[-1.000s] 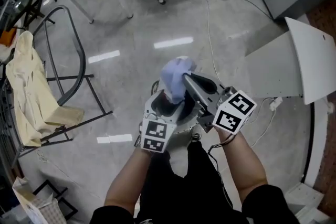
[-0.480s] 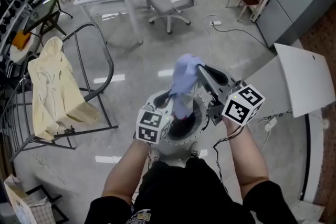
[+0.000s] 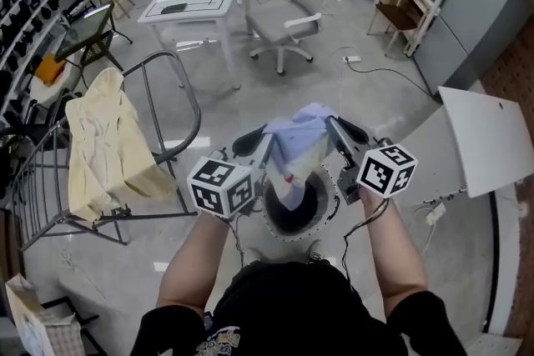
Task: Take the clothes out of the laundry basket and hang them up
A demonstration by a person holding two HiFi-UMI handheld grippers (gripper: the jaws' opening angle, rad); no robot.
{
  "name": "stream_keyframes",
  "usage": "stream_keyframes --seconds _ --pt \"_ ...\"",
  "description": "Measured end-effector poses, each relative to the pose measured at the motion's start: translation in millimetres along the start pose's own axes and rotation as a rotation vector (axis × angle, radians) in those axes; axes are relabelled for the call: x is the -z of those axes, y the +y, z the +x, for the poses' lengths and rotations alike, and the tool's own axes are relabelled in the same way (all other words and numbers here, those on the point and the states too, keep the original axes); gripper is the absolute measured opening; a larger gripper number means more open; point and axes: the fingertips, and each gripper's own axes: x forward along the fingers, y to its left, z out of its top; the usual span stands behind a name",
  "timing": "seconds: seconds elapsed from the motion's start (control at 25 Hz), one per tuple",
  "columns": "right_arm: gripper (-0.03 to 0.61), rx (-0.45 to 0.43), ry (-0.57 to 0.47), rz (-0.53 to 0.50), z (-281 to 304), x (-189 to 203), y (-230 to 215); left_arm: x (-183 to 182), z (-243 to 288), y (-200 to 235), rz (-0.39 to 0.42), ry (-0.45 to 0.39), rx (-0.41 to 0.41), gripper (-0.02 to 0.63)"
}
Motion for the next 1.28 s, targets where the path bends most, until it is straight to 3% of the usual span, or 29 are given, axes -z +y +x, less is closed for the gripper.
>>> stream_keyframes --seconds 0.2,0.32,0.48,0.56,0.68,0.76,0.88,1.04,1.28 --pt "0.047 -0.024 0.026 0.001 -3.1 1.9 11.7 -43.9 -2.0 -14.2 -0.031 -0.061 0.027 0.014" --pt "0.083 -0.049 0.029 -0.033 -13.2 4.0 24.9 -56.1 -2.6 -19.4 -0.005 -0.07 0.017 0.014" --pt "0.107 -0.078 -0.005 -0.143 -28.0 -5.1 46.8 -56.1 -3.8 -11.4 0.021 -0.052 -0.035 0.014" --pt "0.185 -0.081 0.0 -0.231 -31.0 -8.6 61.0 -52.1 -5.7 -5.2 0.016 -0.042 -0.065 0.014" --pt "0.206 0.009 0.022 -0.331 -39.0 -12.4 64.0 -43.3 -9.0 2.7 0.003 -0.015 -0.108 0.014" --pt "0.189 0.076 0.024 -0.311 -45.8 -13.2 57.0 -38.7 -13.5 7.9 -0.021 -0.008 -0.116 0.014" --pt "0.189 0.089 -0.009 -0.265 -45.6 -17.8 57.5 -39.0 -19.7 16.8 -0.06 -0.013 -0.109 0.014" --pt "0.19 0.034 -0.026 -0.324 -28.9 -17.3 88.8 -39.2 -27.2 22.9 -0.054 0.005 -0.104 0.014" --pt "0.238 -0.117 0.107 -0.51 23.3 14.8 145.8 -36.3 -40.2 12.2 0.045 0.044 -0.051 0.014"
